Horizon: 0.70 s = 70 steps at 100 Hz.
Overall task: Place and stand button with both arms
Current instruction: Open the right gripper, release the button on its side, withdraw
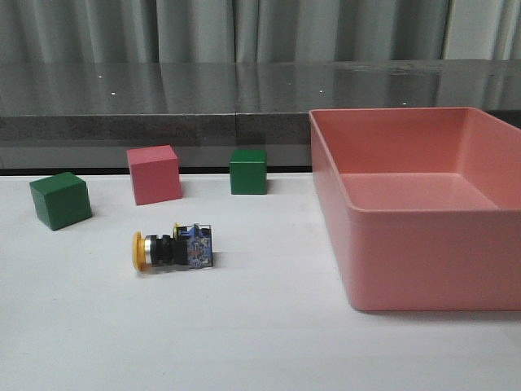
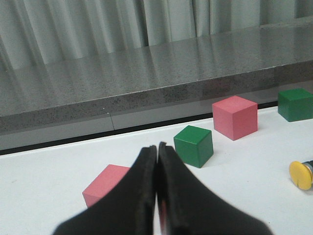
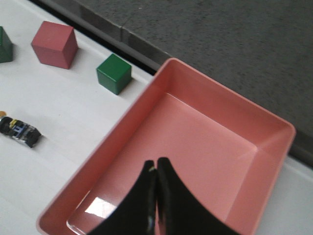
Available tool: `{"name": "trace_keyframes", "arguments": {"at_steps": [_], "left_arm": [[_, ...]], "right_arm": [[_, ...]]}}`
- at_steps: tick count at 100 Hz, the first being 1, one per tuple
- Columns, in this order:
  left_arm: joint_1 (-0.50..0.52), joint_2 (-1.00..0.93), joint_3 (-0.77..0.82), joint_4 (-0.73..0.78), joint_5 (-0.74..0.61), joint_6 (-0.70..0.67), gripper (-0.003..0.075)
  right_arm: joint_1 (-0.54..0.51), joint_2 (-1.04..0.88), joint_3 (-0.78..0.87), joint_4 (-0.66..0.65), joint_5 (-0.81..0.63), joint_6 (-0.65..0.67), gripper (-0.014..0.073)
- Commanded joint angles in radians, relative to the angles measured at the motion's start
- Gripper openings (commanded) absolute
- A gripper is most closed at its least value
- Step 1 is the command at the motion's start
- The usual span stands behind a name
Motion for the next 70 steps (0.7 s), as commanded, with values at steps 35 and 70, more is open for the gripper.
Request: {"name": "trace_keyframes", "arguments": {"at_steps": [35,70], "left_arm": [[-0.008,-0.032,0.044,-0.081,-0.184,-0.01,-0.002],[-0.008,-0.032,0.037,-0.324,-0.239,-0.011,-0.002]], "right_arm": [[-0.192,-0.717,0.667,0.011,-0.398,0.012,-0.0061],[-0.207,-0.874,0.799,0.011,-0.343,0.013,-0.0061]]}}
